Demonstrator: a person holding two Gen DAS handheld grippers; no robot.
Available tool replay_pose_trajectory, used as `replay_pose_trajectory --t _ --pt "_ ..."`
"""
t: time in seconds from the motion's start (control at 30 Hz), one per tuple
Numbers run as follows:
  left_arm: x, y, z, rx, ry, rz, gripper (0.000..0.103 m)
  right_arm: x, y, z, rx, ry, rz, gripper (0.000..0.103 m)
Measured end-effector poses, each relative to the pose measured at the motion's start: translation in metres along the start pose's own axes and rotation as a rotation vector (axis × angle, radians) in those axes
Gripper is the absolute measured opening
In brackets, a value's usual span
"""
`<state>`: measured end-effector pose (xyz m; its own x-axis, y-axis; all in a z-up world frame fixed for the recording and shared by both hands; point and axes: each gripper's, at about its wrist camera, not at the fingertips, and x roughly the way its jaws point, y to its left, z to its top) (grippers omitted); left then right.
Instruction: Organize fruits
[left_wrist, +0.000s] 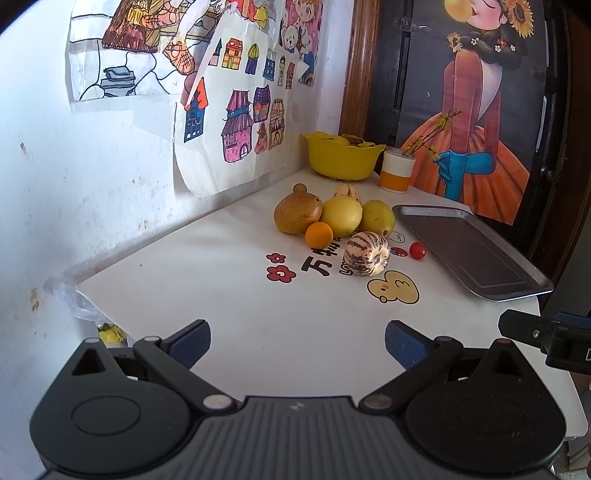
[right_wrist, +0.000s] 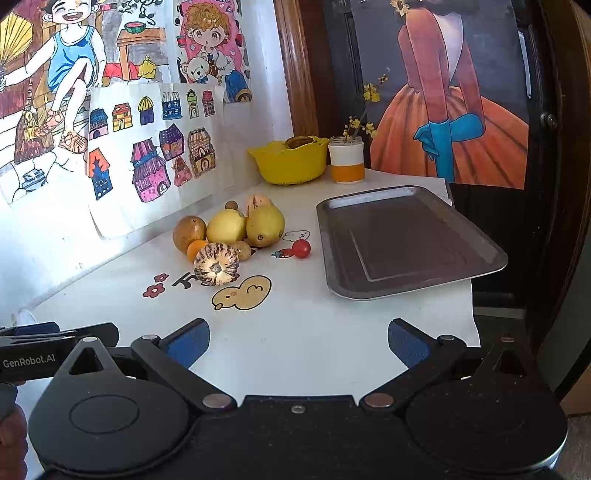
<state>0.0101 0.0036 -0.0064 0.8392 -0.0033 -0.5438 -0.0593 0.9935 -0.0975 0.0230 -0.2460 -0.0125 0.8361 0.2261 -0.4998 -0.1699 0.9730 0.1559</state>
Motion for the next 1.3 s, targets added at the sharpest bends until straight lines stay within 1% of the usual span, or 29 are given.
replay_pose_trajectory --t 0.43,0.77,0.87,1.0,1.13,1.23,1.3 --pt "0.009 0.0 -0.001 0.002 0.029 0.01 0.103 0.009 -0.002 -0.004 0.011 0.031 0.004 0.102" --pt "0.023 0.0 0.0 0.006 0.063 0.019 0.103 0.026 -0.002 -0.001 -0.006 0.068 0.011 0.102" --pt "0.03 0.001 0.002 0.006 0.074 0.026 0.103 0.034 0.001 0.003 -0.052 0.087 0.042 0.102" --pt "0.043 0.006 0.012 -0.008 0.093 0.033 0.103 0.051 0.011 0.014 -0.16 0.116 0.1 0.102" --pt "0.056 0.016 0.03 -0.035 0.092 0.031 0.103 0.07 0.024 0.031 -0.252 0.128 0.156 0.102" --pt "0.068 0.02 0.046 -0.048 0.099 0.019 0.103 0.087 0.036 0.043 -0.316 0.124 0.178 0.102" --pt "0.077 0.023 0.057 -0.056 0.105 0.005 0.103 0.099 0.044 0.051 -0.339 0.127 0.177 0.102"
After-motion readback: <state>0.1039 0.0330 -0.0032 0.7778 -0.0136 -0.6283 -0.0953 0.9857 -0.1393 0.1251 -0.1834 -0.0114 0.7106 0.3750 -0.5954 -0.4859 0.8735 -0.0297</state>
